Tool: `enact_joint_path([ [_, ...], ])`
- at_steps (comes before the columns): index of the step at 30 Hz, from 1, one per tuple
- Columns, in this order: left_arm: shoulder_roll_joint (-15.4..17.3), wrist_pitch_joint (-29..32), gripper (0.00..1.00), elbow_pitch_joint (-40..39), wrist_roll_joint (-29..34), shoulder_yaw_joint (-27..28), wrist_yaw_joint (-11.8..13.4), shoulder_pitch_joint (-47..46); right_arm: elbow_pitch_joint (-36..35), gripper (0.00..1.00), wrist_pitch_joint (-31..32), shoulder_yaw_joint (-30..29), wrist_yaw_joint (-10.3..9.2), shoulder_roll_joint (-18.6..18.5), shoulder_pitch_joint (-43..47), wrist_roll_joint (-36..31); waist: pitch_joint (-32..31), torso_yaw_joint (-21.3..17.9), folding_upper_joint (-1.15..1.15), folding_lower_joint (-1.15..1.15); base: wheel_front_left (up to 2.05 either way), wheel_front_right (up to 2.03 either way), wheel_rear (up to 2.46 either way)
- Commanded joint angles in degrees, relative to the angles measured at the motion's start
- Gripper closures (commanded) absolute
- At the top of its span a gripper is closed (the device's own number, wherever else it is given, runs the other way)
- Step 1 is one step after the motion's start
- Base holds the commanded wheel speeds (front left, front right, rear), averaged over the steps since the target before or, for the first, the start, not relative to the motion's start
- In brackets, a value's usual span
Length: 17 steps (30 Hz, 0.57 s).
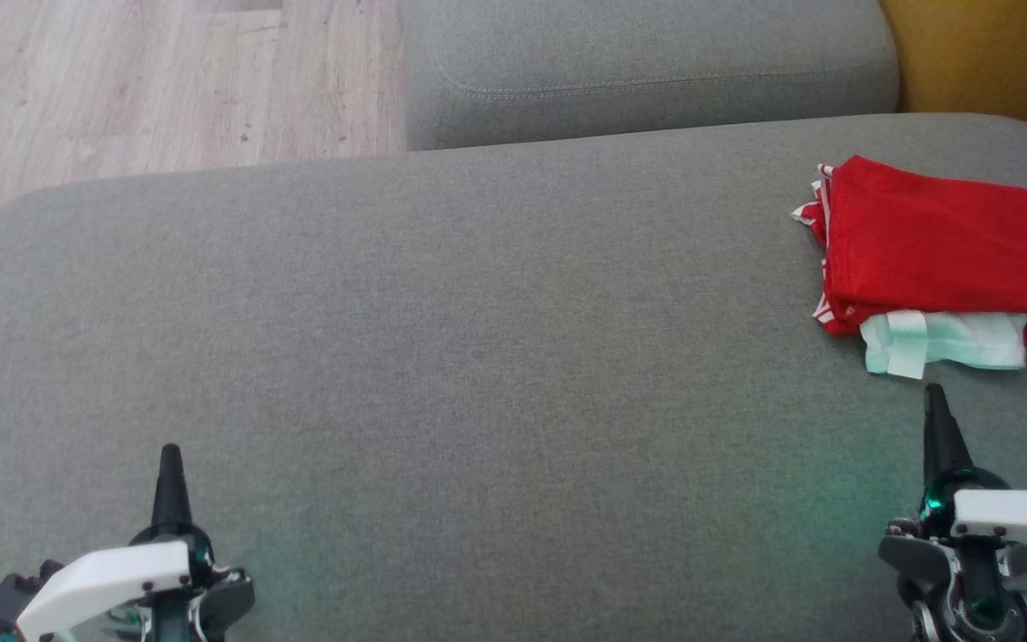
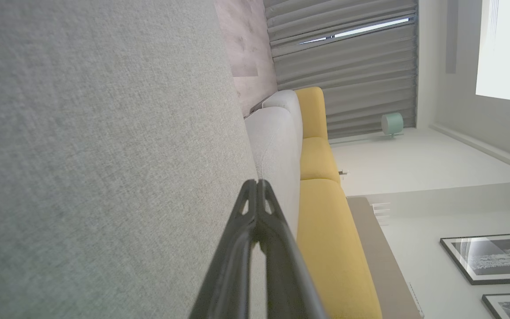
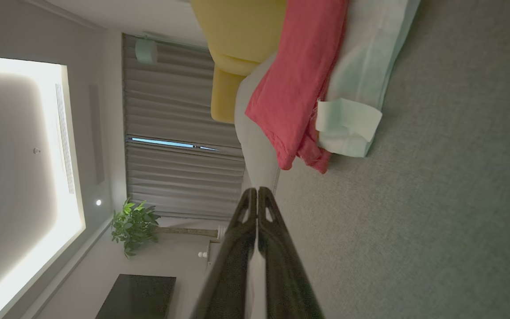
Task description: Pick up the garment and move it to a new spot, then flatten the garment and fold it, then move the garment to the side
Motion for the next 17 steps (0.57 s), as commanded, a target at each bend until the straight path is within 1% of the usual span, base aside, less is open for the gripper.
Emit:
enact_joint_path([
  [1,0.7,0.7,1.00,-2.1,-1.6,2.3,0.1,-3.4,-2.2,1.00,0.7,0.6,-0.04,-1.0,-3.6,2.1,0.0,0.0,0.00,0.00,0.00,0.00,0.00],
  [17,0.7,3.3,1.00,-2.2,-9.6,3.8,0.1,-4.0,-2.2,1.00,3.2,-0.4,-0.04,-1.0,-3.9,11.4,-0.4,-0.2,0.00,0.00,0.00,0.00,0.00],
])
